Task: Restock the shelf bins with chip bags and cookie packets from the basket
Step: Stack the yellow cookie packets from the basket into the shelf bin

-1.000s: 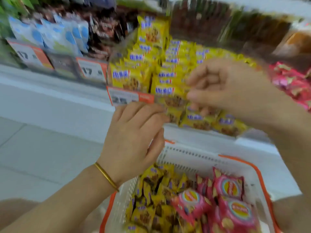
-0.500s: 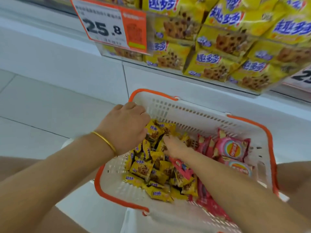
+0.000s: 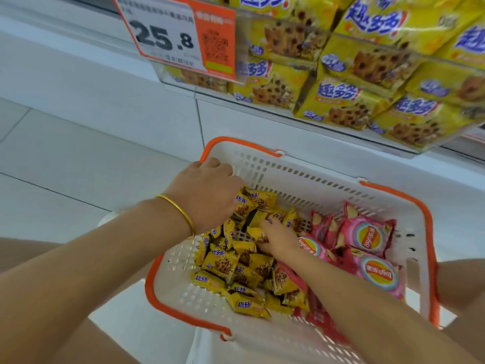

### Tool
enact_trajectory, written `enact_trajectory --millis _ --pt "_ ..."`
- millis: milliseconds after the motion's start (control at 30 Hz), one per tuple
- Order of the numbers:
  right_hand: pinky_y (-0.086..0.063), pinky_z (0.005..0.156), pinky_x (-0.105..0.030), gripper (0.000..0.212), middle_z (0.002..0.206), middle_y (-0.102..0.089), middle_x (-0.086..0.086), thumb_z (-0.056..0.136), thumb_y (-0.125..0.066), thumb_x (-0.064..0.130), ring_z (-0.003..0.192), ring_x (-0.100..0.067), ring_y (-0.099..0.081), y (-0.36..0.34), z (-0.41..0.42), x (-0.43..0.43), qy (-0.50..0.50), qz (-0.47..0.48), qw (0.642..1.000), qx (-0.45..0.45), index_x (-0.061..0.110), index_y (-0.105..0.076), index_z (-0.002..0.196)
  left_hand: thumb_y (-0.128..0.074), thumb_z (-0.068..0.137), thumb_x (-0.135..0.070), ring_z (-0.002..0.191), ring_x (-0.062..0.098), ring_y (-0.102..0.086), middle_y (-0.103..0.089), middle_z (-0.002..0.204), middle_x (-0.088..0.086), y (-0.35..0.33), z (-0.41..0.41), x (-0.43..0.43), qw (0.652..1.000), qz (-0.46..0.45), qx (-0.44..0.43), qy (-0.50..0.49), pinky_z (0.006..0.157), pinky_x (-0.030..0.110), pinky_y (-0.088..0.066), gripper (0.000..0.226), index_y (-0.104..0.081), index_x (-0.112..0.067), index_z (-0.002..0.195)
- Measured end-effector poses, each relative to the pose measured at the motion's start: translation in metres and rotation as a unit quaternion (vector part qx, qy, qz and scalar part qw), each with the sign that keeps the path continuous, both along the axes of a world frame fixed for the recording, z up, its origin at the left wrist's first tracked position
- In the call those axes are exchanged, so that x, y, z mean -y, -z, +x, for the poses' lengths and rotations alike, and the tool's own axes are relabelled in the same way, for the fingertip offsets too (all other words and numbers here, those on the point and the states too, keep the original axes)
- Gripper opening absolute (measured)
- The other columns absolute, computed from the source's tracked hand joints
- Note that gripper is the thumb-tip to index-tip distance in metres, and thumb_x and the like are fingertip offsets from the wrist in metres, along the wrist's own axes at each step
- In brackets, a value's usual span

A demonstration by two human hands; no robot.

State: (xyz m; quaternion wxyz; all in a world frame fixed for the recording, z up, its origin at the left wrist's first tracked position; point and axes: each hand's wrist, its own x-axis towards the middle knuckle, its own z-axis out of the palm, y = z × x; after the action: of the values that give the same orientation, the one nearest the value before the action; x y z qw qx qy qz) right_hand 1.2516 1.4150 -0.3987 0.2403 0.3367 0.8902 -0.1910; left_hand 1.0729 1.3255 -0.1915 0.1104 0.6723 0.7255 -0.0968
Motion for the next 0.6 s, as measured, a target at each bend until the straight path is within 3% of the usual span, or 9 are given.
enact_trajectory --millis 67,100,200,267,367,467,533,600 --pt "-0.047 0.081 -0.037 0.044 0.118 -0.056 -0.001 0.086 -0.067 0.031 0.104 -0.023 -0.058 -0.021 0.001 -0.002 0.116 -0.033 0.986 -0.111 0.018 -0.048 0.123 -0.033 0.097 -0.035 0.118 0.019 -0.044 -0.052 0.124 -0.001 -0.001 0.001 0.0 1.0 -0.016 0.011 -0.004 0.099 0.037 -0.04 0.034 -0.052 -0.022 0.123" --pt "-0.049 0.082 -0.038 0.044 0.112 -0.058 0.002 0.084 -0.07 0.028 0.101 -0.021 -0.059 -0.035 0.001 -0.005 0.202 -0.083 0.961 -0.171 0.016 -0.049 0.121 -0.035 0.097 -0.035 0.118 0.02 -0.045 -0.052 0.124 -0.001 -0.001 0.002 0.0 0.999 -0.026 0.024 -0.01 0.099 0.037 -0.04 0.034 -0.052 -0.021 0.123" --pt "-0.055 0.079 -0.035 0.044 0.103 -0.065 -0.003 0.078 -0.076 0.016 0.092 -0.021 -0.066 -0.084 0.001 -0.012 0.406 -0.278 0.82 -0.294 0.014 -0.053 0.115 -0.041 0.096 -0.033 0.119 0.022 -0.046 -0.053 0.126 0.002 -0.003 0.003 -0.003 0.994 -0.047 0.084 -0.049 0.098 0.039 -0.041 0.036 -0.048 -0.02 0.128" --pt "-0.056 0.078 -0.035 0.043 0.099 -0.069 -0.009 0.076 -0.076 0.012 0.086 -0.024 -0.068 -0.114 0.001 -0.013 0.442 -0.396 0.735 -0.327 0.01 -0.054 0.114 -0.046 0.095 -0.036 0.121 0.023 -0.047 -0.05 0.133 0.005 -0.004 0.004 -0.006 0.986 -0.056 0.14 -0.077 0.1 0.039 -0.04 0.044 -0.041 -0.019 0.136" --pt "-0.056 0.082 -0.04 0.047 0.097 -0.071 -0.013 0.068 -0.074 0.011 0.086 -0.028 -0.068 -0.153 0.0 -0.006 0.434 -0.492 0.654 -0.376 0.008 -0.053 0.11 -0.054 0.091 -0.043 0.114 0.02 -0.053 -0.048 0.134 0.004 -0.011 0.008 -0.012 0.955 -0.062 0.258 -0.134 0.096 0.033 -0.044 0.056 -0.036 -0.019 0.139" --pt "-0.055 0.085 -0.041 0.047 0.102 -0.068 -0.013 0.067 -0.072 0.012 0.091 -0.027 -0.067 -0.188 0.0 0.003 0.407 -0.512 0.648 -0.391 0.008 -0.054 0.111 -0.062 0.088 -0.035 0.091 0.016 -0.062 -0.053 0.12 0.0 -0.024 0.013 -0.014 0.908 -0.026 0.38 -0.177 0.079 0.026 -0.052 0.04 -0.049 -0.022 0.123" --pt "-0.054 0.086 -0.044 0.032 0.094 -0.071 -0.007 0.07 -0.071 0.016 0.089 -0.023 -0.067 -0.211 0.004 0.006 0.397 -0.495 0.657 -0.406 0.011 -0.06 0.1 -0.066 0.087 -0.027 0.089 0.018 -0.066 -0.059 0.111 0.001 -0.038 0.014 -0.013 0.886 0.008 0.432 -0.168 0.072 0.029 -0.058 0.024 -0.056 -0.024 0.108" --pt "-0.057 0.077 -0.04 0.026 0.09 -0.07 -0.002 0.071 -0.069 0.023 0.085 -0.017 -0.068 -0.24 0.008 0.01 0.363 -0.444 0.708 -0.412 0.014 -0.061 0.094 -0.067 0.085 -0.021 0.094 0.011 -0.064 -0.062 0.106 -0.005 -0.057 0.013 -0.009 0.876 0.031 0.46 -0.142 0.074 0.031 -0.057 0.019 -0.06 -0.024 0.102"
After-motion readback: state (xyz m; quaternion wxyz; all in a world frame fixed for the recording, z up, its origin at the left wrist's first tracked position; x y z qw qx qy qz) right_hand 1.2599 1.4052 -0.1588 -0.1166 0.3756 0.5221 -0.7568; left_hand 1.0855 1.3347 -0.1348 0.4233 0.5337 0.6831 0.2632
